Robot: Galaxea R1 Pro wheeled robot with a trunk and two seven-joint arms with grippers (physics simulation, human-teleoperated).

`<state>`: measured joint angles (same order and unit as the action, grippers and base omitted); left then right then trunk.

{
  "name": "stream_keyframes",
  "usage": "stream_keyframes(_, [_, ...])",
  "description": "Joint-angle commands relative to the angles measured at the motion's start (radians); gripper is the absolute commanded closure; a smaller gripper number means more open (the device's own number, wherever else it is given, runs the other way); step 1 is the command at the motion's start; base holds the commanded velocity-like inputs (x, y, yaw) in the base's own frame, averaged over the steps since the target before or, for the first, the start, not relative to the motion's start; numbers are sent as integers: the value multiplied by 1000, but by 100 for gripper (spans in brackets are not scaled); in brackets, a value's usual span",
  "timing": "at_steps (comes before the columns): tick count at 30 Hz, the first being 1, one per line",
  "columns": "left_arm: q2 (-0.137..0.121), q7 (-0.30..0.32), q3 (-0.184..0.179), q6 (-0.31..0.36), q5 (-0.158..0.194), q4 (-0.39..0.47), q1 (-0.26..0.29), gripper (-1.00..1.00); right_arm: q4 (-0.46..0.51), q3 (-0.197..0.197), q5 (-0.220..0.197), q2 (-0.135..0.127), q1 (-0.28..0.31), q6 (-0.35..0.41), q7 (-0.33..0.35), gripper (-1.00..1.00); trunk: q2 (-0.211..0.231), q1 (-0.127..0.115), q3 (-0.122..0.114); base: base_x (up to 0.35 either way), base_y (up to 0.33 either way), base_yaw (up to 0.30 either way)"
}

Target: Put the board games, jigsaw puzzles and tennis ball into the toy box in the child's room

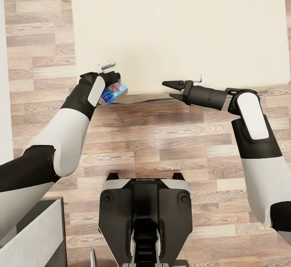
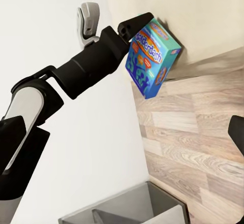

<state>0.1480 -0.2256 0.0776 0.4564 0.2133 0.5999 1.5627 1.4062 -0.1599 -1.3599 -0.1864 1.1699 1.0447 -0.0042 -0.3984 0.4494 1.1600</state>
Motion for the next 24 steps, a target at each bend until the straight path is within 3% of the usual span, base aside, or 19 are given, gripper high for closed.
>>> stream_keyframes(1, [1, -6, 3, 4, 11, 1, 0, -100, 0, -1, 0, -1, 1, 2, -1, -100, -2, 1, 1, 0, 0, 0])
stream_keyframes(16, [0, -7, 7, 3, 12, 8, 0, -100, 0, -1, -1, -1, 1, 2, 0, -100, -2, 1, 1, 0, 0, 0])
stream_keyframes(24, [-2, -10, 10, 13, 12, 82, 0, -100, 0, -1, -1, -2, 1, 2, 0, -100, -2, 1, 1, 0, 0, 0])
